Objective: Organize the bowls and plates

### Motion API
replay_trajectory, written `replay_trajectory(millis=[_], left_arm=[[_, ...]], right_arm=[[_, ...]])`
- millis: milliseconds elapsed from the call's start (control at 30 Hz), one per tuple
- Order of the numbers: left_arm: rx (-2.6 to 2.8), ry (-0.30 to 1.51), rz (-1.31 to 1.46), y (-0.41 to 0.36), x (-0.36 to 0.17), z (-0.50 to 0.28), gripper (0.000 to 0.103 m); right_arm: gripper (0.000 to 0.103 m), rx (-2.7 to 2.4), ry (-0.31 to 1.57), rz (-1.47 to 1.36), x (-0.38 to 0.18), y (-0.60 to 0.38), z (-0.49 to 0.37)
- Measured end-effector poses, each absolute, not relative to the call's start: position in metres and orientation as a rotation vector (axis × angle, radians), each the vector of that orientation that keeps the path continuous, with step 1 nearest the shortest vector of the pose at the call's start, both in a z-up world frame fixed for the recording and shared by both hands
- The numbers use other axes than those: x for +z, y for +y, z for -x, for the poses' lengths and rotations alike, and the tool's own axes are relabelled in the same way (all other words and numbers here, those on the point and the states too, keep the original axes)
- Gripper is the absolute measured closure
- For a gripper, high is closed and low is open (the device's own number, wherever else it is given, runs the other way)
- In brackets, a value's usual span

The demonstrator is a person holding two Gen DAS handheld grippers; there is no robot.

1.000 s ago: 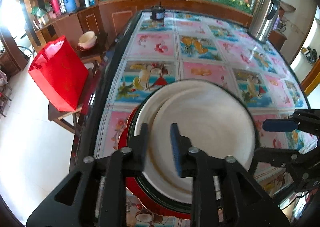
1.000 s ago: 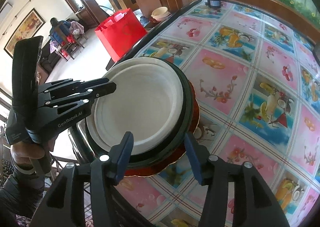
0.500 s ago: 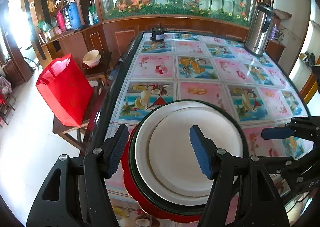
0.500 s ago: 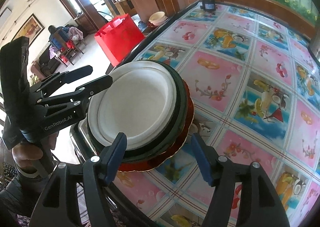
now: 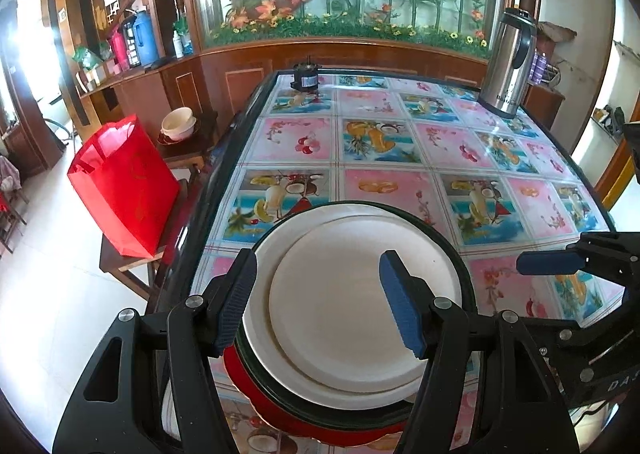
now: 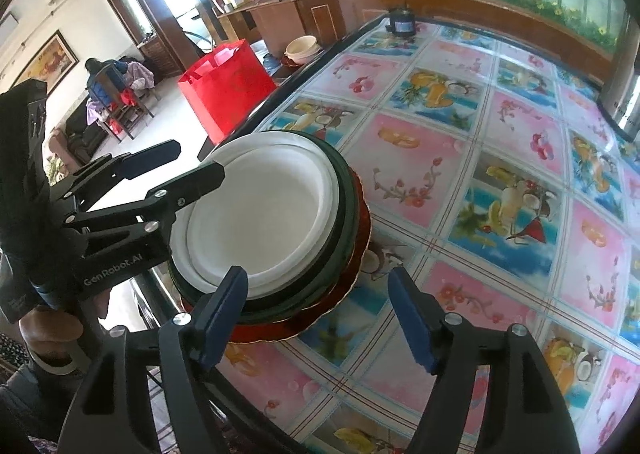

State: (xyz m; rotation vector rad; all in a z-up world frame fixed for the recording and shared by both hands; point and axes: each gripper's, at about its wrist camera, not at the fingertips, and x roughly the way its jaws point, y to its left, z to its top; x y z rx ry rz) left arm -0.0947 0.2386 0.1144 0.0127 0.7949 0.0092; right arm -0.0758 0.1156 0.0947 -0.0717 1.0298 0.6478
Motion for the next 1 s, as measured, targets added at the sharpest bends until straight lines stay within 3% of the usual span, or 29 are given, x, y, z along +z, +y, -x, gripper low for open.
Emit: replay_trajectory(millis=[1000], left_arm=[[0.081, 0.75, 0.094, 0.23, 0.105, 0.113, 0.038]], right_arm=[[0.024, 0.564, 0.954, 0.116, 0.091, 0.119, 0.087]])
